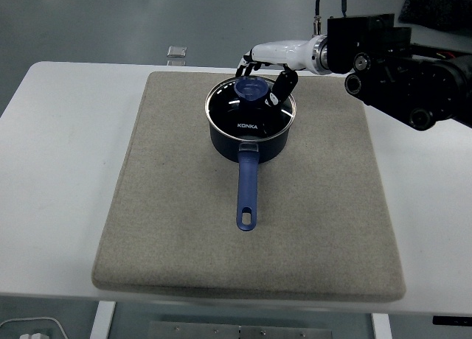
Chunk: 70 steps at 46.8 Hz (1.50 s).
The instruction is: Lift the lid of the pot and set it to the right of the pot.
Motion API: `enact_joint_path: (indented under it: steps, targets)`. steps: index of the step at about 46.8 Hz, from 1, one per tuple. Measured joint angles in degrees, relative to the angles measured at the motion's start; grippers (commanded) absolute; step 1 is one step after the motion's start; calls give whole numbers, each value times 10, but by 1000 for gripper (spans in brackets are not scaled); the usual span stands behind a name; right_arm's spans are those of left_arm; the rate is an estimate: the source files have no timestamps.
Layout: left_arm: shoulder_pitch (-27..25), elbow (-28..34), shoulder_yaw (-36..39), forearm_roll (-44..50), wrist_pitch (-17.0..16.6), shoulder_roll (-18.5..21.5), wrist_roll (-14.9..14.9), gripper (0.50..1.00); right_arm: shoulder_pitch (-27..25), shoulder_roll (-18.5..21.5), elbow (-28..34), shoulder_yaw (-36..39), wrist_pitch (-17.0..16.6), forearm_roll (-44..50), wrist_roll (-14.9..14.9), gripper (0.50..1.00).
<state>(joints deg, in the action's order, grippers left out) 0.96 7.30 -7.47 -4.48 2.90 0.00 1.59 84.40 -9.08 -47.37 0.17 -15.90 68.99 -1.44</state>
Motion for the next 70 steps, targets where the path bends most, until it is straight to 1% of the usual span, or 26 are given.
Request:
enact_joint_path:
  steps: [47, 50, 53, 56, 59, 70]
  targets:
    - [0, 0, 0, 0, 0, 0, 0, 1000, 0, 9, -1, 2, -7, 5, 0, 797]
    - [0, 0, 0, 0, 0, 0, 0, 1000, 0, 11, -1, 2, -7, 8, 0, 791]
    - [0, 0, 0, 0, 0, 0, 0, 1000, 0, 11, -1, 1, -7, 8, 0, 768]
    - [0, 0, 0, 0, 0, 0, 0, 1000, -1, 13, -1, 0, -8, 8, 0, 758]
    - [0, 0, 0, 0, 0, 0, 0, 1000, -1, 13, -1, 0, -8, 9, 0, 731]
    - [0, 0, 0, 0, 0, 0, 0, 1000, -1, 12, -1, -1, -9, 11, 0, 723]
